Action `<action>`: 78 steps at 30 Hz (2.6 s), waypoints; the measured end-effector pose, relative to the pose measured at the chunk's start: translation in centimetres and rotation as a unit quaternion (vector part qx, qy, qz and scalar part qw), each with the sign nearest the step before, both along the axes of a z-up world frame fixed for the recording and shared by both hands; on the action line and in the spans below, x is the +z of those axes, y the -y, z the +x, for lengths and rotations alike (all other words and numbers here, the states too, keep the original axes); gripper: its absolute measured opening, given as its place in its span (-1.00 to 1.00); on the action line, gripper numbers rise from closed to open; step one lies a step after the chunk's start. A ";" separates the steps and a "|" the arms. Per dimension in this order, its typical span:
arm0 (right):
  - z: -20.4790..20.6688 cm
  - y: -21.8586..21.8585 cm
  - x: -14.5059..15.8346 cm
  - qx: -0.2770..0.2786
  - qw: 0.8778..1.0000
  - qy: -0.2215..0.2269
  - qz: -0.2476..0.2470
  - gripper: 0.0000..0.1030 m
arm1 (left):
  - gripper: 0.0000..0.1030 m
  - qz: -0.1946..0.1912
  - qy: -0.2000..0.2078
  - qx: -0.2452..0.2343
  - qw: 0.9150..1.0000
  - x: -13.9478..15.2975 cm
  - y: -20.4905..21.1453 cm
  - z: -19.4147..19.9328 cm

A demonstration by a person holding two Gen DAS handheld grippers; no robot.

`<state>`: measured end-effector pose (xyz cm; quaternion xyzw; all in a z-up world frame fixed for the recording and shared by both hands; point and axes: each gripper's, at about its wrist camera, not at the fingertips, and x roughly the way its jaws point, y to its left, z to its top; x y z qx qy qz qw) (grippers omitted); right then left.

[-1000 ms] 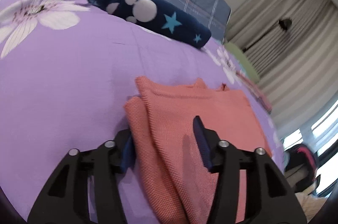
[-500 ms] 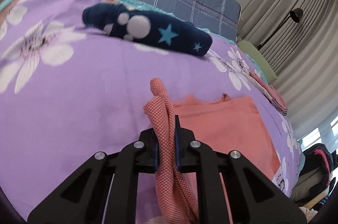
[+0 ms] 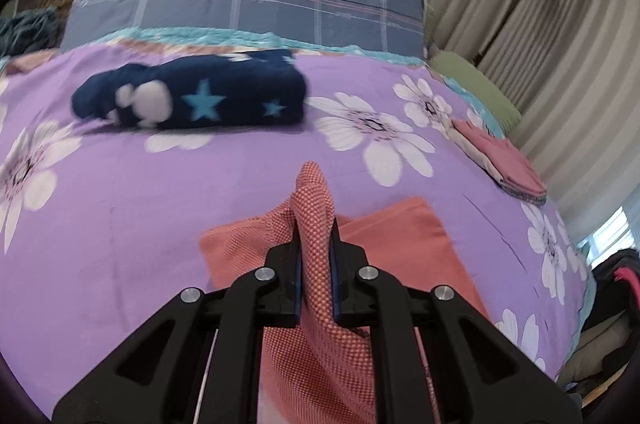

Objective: Fold small clothes
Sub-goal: 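Lift the bundle edge with both grippers and fold it over the bundle, then open the left gripper while the right gripper lays the fold down and releases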

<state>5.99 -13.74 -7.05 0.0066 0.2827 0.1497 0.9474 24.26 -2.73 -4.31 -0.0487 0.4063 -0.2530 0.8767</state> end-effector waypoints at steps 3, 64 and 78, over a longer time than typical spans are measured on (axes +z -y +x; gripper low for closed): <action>-0.3 3.9 -0.5 -0.020 0.999 -0.015 0.037 -0.91 | -0.81 0.018 0.003 -0.019 1.000 0.2 3.5 0.0; -0.5 20.8 -8.5 -0.054 0.885 -0.183 0.424 -0.90 | 0.60 0.220 0.074 -0.025 0.972 -8.6 7.6 -19.8; -0.1 20.8 -7.6 -0.052 0.882 -0.195 0.426 -0.90 | 0.60 0.208 0.072 -0.024 0.975 -8.5 8.2 -19.6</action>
